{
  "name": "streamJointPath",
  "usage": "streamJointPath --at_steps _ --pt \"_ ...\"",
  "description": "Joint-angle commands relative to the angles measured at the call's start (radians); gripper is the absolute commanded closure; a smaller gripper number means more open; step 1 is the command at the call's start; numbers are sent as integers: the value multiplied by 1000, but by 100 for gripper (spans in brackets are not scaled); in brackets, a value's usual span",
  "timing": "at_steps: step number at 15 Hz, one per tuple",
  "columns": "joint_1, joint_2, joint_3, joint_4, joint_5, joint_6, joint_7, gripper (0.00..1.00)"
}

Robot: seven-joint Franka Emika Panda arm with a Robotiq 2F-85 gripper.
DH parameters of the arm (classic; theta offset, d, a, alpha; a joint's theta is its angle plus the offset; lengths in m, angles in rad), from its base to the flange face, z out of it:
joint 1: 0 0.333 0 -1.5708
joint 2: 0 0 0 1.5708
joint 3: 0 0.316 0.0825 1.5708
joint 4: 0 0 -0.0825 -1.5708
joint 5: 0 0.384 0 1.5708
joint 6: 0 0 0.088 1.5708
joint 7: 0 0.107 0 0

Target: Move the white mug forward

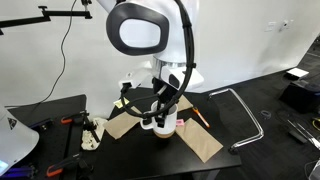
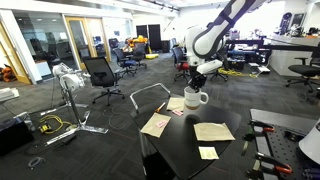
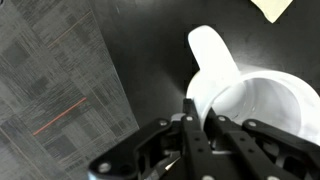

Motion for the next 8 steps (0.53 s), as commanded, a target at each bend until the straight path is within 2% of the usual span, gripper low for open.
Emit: streamJointPath --at_steps 1,8 --pt "3 24 -24 33 -48 -9 89 97" --pt "5 69 -39 50 -45 -9 127 97"
